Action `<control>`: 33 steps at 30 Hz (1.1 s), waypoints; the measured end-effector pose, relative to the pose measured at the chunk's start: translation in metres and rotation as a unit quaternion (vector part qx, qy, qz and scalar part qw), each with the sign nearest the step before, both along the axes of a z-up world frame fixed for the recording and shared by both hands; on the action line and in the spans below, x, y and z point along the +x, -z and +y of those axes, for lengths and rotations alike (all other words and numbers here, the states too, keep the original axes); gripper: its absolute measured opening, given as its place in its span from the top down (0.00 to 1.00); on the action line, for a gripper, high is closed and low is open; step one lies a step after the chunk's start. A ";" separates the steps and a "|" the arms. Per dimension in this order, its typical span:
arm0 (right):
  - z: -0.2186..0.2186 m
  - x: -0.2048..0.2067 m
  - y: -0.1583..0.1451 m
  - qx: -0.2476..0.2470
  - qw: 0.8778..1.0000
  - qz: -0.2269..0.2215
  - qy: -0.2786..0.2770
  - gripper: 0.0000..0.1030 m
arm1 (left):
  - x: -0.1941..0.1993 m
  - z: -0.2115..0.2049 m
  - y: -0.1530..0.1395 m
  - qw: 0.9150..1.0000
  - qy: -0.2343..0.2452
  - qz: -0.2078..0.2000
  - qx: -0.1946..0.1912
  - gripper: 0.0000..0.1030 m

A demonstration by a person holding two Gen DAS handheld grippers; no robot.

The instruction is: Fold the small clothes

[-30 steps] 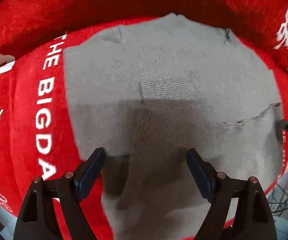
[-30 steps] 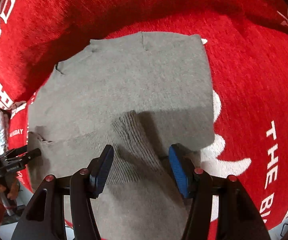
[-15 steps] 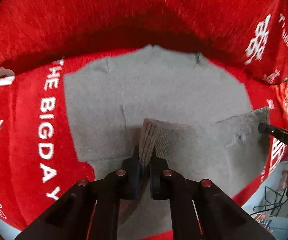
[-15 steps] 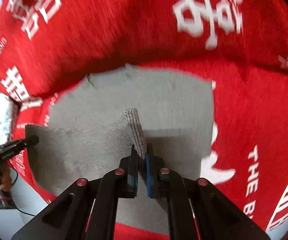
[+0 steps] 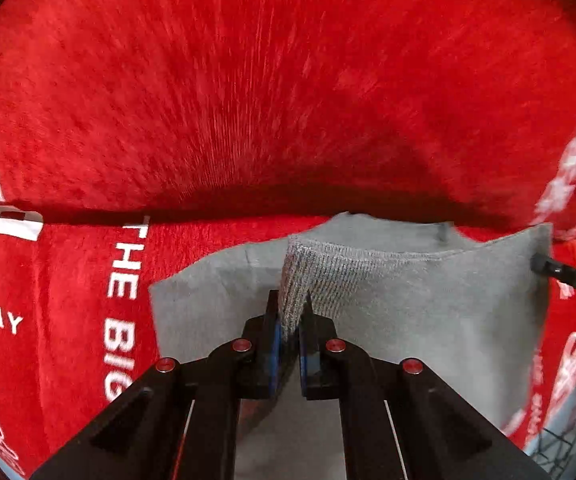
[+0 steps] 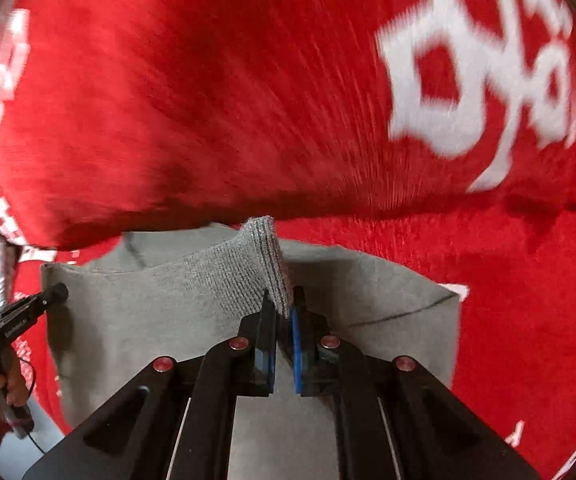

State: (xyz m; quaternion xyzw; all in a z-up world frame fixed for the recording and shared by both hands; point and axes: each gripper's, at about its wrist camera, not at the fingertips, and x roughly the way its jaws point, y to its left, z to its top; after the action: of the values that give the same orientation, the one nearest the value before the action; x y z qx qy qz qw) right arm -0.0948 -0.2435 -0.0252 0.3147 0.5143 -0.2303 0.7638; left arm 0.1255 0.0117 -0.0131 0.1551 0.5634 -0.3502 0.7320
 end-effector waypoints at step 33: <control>0.070 -0.220 -0.005 0.189 0.935 -0.025 0.300 0.47 | -0.031 0.111 0.037 0.984 -0.101 0.127 0.067 0.45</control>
State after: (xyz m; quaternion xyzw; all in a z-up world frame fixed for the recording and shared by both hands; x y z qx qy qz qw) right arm -0.3144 -0.1735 -0.0202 0.5985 0.4106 -0.3394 0.5983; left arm 0.0946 0.1223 -0.0505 0.1001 0.6870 -0.2528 0.6739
